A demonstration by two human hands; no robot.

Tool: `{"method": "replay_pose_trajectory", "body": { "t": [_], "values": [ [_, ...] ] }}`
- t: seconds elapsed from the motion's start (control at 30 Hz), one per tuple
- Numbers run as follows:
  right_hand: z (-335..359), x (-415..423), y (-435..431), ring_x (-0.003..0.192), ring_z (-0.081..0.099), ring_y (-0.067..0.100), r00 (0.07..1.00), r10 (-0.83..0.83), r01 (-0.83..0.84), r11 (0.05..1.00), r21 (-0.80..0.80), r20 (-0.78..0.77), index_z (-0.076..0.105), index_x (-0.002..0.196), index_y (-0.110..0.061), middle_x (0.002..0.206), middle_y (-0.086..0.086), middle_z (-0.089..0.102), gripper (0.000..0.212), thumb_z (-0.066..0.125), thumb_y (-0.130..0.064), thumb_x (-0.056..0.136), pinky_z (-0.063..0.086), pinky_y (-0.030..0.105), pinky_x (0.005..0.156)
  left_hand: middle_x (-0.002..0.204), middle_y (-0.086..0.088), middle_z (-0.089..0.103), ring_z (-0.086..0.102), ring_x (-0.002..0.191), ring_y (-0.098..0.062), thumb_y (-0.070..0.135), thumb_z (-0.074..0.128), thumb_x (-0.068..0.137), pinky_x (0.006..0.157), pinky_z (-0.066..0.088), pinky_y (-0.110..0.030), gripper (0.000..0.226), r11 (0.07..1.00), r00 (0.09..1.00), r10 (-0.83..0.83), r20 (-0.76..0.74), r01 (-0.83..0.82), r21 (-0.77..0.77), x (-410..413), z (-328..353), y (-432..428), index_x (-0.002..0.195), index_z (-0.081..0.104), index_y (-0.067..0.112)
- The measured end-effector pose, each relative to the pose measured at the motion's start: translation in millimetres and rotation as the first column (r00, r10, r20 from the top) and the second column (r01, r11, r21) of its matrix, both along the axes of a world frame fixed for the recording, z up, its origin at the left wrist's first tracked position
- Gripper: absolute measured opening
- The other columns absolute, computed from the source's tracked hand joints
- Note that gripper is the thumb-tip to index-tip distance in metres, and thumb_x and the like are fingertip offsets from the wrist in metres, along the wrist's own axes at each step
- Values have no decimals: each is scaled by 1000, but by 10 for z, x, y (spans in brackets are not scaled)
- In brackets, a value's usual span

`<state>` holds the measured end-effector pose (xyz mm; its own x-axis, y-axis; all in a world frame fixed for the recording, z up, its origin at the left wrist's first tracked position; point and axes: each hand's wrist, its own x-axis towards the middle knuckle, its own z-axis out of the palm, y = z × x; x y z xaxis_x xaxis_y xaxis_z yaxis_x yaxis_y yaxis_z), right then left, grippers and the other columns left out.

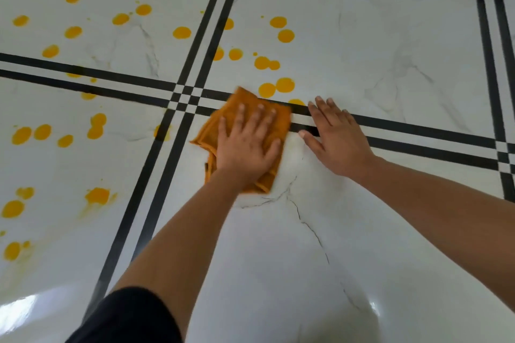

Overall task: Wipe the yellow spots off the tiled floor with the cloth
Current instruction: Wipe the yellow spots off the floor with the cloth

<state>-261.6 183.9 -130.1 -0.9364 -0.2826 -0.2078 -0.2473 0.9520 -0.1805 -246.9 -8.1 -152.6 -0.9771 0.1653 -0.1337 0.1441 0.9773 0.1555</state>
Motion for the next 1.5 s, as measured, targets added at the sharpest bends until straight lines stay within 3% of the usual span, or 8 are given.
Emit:
{"method": "replay_pose_trajectory", "body": {
  "t": [0.13, 0.3, 0.5, 0.7, 0.9, 1.07, 1.27, 1.5],
  "values": [
    [-45, -214, 13, 146, 4, 22, 998, -7, 6, 1000, -29, -54, 11, 149, -14, 158, 5, 9, 64, 21, -50, 97, 7, 39, 116, 158, 2, -2, -11, 143, -31, 58, 13, 91, 110, -7, -59, 64, 943, 943, 330, 40, -331, 25, -357, 9, 69, 147, -3, 33],
    [-96, -579, 242, 146, 6, 23, 992, -54, 51, 998, -26, -115, 12, 149, -14, 158, 7, 10, 66, 19, -51, 95, 7, 40, 116, 158, 7, 0, -9, 144, -25, 62, 11, 87, 110, -7, -56, 63, 996, 996, -85, -24, 84, -33, -336, -28, 175, 145, -4, 41],
    [-198, -901, 343, 146, -1, 20, 995, -32, 34, 999, 15, -89, 7, 150, -21, 159, 1, 3, 60, 22, -47, 98, 2, 40, 116, 158, 2, 2, -9, 143, -33, 61, 16, 90, 109, -7, -61, 65, 940, 941, 338, -6, -338, 36, -1043, -26, 344, 147, 2, 35],
    [-295, -885, 355, 146, 3, 20, 993, -67, 65, 998, -26, -96, 11, 149, -24, 158, -2, 9, 67, 9, -54, 90, 3, 41, 116, 157, 9, 3, -5, 144, -25, 65, 12, 86, 110, -4, -57, 64, 997, 997, -69, -40, 67, -42, -806, -28, 384, 145, 0, 44],
    [-297, -859, 361, 145, 8, 23, 994, -45, 39, 997, -62, -99, 15, 149, -21, 157, 1, 14, 70, 1, -52, 88, 3, 43, 116, 158, 5, 0, -10, 143, -28, 61, 18, 91, 110, -7, -61, 61, 870, 873, 485, 43, -487, 76, -1274, 38, 609, 146, 1, 40],
    [-256, -873, 373, 145, 8, 23, 998, -40, 38, 998, -54, -41, 15, 149, -20, 158, 2, 14, 62, 10, -49, 94, 2, 44, 116, 157, 10, -7, -15, 143, -24, 67, 4, 84, 109, -8, -57, 65, 984, 976, 175, 133, -169, -53, -525, 135, 732, 143, -11, 45],
    [-289, -890, 349, 145, 13, 24, 996, -73, 72, 997, -22, -43, 19, 148, -22, 156, 2, 19, 64, 11, -51, 93, 6, 43, 115, 157, 9, -7, -15, 142, -27, 65, 15, 88, 110, -6, -61, 63, 975, 970, 223, 97, -221, -35, -1416, 8, 596, 143, -9, 45],
    [-178, -1336, 380, 112, 57, 30, 977, -72, 64, 997, -46, -199, 49, 133, -13, 126, 9, 59, 56, 31, -41, 88, 44, 43, 88, 157, 8, 2, -9, 144, -26, 67, 13, 86, 110, -4, -60, 64, 994, 995, -100, -17, 99, -54, -1388, 1, 539, 144, -4, 45]
  ]
}}
